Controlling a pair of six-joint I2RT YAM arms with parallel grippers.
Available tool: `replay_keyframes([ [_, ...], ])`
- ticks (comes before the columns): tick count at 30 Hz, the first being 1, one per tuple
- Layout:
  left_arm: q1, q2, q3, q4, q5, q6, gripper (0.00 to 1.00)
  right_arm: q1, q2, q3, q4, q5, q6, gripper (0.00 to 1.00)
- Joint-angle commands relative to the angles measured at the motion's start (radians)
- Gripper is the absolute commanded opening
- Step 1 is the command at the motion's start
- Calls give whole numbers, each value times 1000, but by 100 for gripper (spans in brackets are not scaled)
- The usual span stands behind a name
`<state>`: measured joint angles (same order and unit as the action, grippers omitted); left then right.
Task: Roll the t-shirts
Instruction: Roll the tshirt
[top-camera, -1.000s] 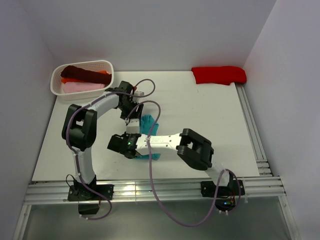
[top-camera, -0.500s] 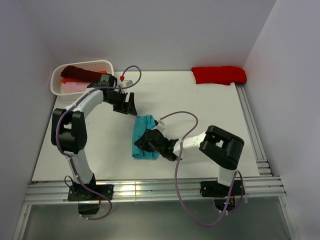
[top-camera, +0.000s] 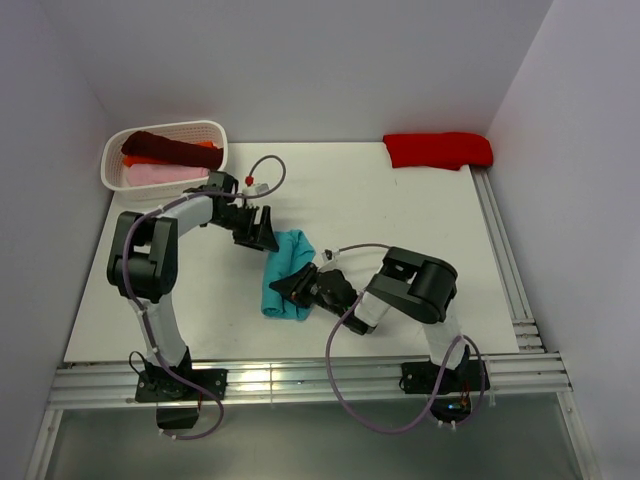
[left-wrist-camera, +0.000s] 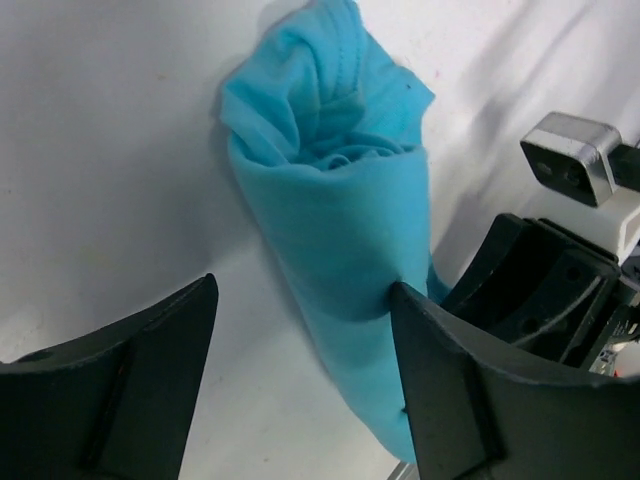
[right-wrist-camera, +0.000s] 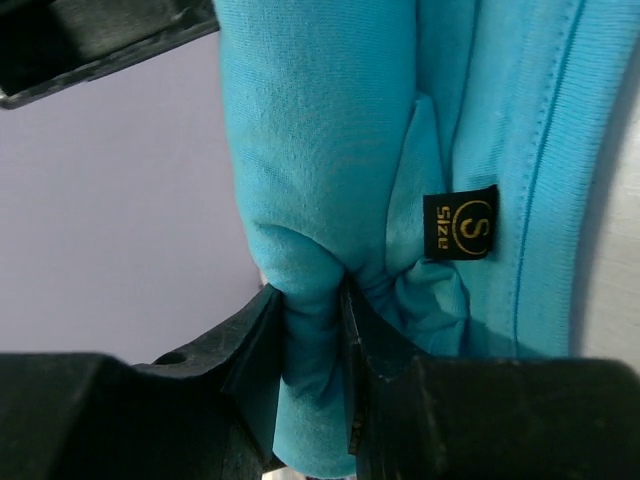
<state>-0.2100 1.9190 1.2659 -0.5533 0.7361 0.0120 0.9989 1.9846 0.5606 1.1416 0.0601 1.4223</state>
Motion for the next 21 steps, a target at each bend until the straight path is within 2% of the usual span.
replay_keyframes([
  [1, -11, 18, 4, 82, -6, -39, 73, 3, 52, -30, 29, -55, 52, 30],
  [4, -22, 37, 26, 75, -52, -50, 66, 0, 48, -22, -28, -55, 40, 32],
  [7, -40, 40, 46, 56, -122, -58, 53, 1, 14, -15, -146, -48, 26, 35],
  [8, -51, 40, 50, 49, -150, -60, 42, 0, -9, -11, -182, -42, 24, 39],
  [11, -77, 17, 59, 24, -240, -70, 27, 3, -78, 7, -351, -5, -5, 48],
  [12, -86, 11, 59, 18, -260, -70, 25, 3, -99, 21, -411, 19, -19, 50],
  [15, -120, -15, 61, -11, -363, -63, 21, 21, -180, 116, -783, 93, -91, 56],
  [21, -169, -43, 81, -56, -469, -52, 20, 92, -257, 370, -1280, 305, -177, 59],
])
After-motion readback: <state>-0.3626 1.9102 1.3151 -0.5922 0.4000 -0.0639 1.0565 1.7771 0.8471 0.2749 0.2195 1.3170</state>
